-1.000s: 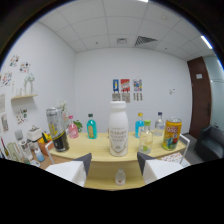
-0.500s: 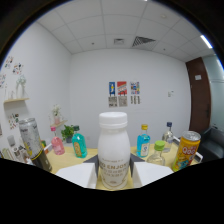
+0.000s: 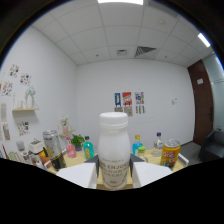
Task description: Make me a cup of Mount Fuji.
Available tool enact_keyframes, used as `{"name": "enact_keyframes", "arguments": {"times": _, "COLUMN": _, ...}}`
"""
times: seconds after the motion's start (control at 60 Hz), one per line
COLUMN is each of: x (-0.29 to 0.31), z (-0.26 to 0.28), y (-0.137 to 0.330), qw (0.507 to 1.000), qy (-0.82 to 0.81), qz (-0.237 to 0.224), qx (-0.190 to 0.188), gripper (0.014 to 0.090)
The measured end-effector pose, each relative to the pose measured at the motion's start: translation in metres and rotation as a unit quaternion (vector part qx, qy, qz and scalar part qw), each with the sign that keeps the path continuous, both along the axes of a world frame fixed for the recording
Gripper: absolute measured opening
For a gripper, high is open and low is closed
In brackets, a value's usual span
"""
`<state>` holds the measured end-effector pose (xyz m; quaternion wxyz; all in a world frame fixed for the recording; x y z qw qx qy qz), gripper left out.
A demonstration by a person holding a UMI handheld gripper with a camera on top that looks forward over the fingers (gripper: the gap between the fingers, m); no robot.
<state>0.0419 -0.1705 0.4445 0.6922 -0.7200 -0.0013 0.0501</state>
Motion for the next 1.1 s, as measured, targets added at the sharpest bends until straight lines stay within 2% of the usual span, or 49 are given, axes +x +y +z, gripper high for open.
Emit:
{"name": "enact_keyframes", "arguments": {"times": 0.117, "x": 0.023, "z": -0.034, "y": -0.024, "qw": 1.0, "qy": 0.009, "qz": -0.014, "qx": -0.007, "gripper": 0.0481}}
{"name": "enact_keyframes", "arguments": {"times": 0.433, "x": 0.068, "z": -0.231, "y": -0.055, "qw": 0.991, "qy": 0.026, "qz": -0.049, "qx": -0.126, "gripper": 0.048}}
{"name": "enact_keyframes", "arguments": {"times": 0.6, "x": 0.084, "z": -0.305, "y": -0.056, "qw": 0.983, "qy": 0.018, "qz": -0.064, "qx": -0.174, "gripper": 0.0481}}
{"name": "enact_keyframes", "arguments": {"times": 0.733, "x": 0.091, "z": -0.324, "y": -0.058, "qw": 0.981, "qy": -0.023, "qz": -0.065, "qx": -0.183, "gripper": 0.048}}
{"name": "enact_keyframes", "arguments": {"times": 0.883, "x": 0.096, "z": -0.33, "y": -0.056, "qw": 0.965, "qy": -0.182, "qz": -0.044, "qx": -0.186, "gripper": 0.0479}}
{"name": "enact_keyframes", "arguments": {"times": 0.983, "x": 0.097, "z": -0.326, "y": -0.051, "qw": 0.933, "qy": -0.313, "qz": -0.018, "qx": -0.173, "gripper": 0.0479}}
{"name": "enact_keyframes", "arguments": {"times": 1.1, "x": 0.093, "z": -0.319, "y": -0.046, "qw": 0.874, "qy": -0.461, "qz": 0.013, "qx": -0.154, "gripper": 0.0479}}
